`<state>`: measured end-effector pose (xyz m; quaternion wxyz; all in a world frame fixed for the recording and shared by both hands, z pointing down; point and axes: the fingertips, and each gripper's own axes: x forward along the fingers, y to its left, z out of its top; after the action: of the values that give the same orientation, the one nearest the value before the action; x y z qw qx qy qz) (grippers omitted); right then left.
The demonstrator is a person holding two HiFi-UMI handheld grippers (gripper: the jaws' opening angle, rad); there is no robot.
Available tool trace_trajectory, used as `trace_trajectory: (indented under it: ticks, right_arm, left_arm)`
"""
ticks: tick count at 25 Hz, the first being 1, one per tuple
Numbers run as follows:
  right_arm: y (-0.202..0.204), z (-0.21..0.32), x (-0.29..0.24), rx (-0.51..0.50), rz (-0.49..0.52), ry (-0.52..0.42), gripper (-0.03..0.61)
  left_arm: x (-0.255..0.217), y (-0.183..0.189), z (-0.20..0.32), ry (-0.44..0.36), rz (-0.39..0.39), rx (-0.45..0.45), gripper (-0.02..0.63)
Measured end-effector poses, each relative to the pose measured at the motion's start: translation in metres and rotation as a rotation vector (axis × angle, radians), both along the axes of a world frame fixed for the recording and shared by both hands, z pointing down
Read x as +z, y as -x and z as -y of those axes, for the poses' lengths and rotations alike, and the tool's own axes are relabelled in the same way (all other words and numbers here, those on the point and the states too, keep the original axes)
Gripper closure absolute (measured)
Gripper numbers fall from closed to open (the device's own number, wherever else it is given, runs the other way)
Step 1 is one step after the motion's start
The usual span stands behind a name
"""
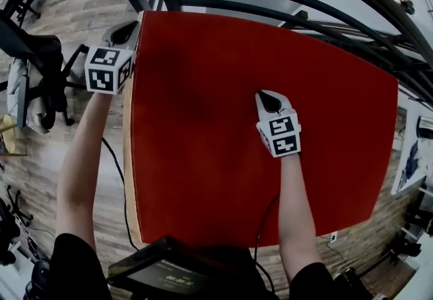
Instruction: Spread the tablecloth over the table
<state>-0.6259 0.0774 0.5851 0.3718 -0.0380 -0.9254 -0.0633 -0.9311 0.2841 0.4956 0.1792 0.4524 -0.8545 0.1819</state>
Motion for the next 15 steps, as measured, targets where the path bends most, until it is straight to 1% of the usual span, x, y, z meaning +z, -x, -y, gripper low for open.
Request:
trace_trajectory:
  ticks: [2,4,6,8,11,15]
  right_arm:
    - [-0.001,-0.002,-0.001,0.012,0.004,-0.012,0.569]
    - [-0.005,0.000,-0.010,0.037,0.042,0.004,0.569]
    - [-0.019,-0.006,-0.026,0.064,0.098,0.042,0.569]
    - [-0.043,-0.019,-0.039,0.089,0.139,0.074,0.569]
    - [-0.096,-0.021,-0.055,0.173,0.180,0.094,0.569]
    - [-0.202,0.014,-0.063,0.340,0.186,0.109,0.569]
  left_arm:
    - [0.006,-0.079,0.004,-0.053,-0.113,0.086,0.607]
    - [0.011,-0.144,0.009,-0.105,-0.222,0.121,0.607]
    - [0.019,-0.194,0.008,-0.116,-0.276,0.130,0.607]
    - [0.028,-0.237,0.000,-0.113,-0.327,0.131,0.607]
    - [0.032,-0.289,-0.003,-0.126,-0.382,0.122,0.607]
    - [0.035,-0.359,0.001,-0.127,-0.427,0.123,0.607]
